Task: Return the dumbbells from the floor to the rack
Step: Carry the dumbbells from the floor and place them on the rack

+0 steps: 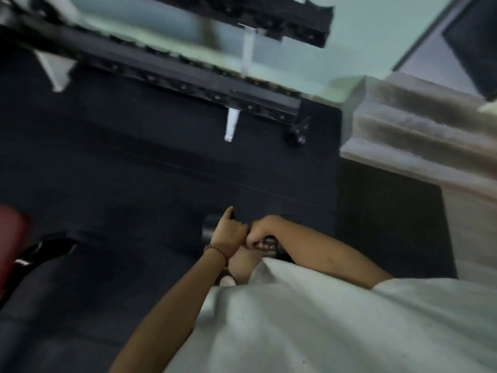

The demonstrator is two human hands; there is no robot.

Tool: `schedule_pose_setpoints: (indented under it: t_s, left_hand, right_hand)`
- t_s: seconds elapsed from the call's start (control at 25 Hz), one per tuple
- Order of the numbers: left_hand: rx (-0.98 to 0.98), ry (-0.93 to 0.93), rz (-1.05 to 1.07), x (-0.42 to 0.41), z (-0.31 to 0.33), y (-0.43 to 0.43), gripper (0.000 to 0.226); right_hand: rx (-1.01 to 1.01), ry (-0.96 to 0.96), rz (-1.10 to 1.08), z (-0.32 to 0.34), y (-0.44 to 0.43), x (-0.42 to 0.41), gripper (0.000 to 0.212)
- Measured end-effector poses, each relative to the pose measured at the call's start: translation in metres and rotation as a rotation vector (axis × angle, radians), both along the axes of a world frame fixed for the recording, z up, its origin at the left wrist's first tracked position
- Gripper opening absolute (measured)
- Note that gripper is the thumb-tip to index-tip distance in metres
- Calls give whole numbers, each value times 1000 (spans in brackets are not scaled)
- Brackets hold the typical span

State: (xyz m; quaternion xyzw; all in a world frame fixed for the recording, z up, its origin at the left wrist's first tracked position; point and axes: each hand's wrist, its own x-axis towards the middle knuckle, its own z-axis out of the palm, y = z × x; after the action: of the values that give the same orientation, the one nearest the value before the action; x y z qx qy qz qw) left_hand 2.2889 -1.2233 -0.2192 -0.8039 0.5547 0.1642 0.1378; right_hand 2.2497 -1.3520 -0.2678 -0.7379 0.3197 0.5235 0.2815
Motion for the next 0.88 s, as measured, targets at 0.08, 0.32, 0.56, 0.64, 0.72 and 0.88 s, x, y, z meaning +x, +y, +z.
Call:
schedule_pose_setpoints:
  t_s: [0.08, 0.32, 0.56, 0.64, 0.72, 0.88]
  left_hand:
    - [51, -1, 81, 26, -8, 9, 29]
    - [137, 114, 136, 148, -26, 16, 24]
    - [150, 70, 81, 329, 3, -11, 22]
    - [127, -35, -20, 385, 15, -19, 26]
    - [-92, -238, -72, 433, 10, -18, 26]
    - [-798, 142, 904, 490, -15, 0, 85]
  right_hand:
    - [10, 90, 59, 17, 13, 39, 12]
    - [40, 120, 209, 10, 19, 173, 10]
    - [98, 45, 273, 37, 1, 351, 15]
    - [92, -55, 242, 51, -4, 397, 19]
    - [65, -134, 197, 42, -11, 435, 20]
    - [-24, -183, 49, -4, -36, 484, 33]
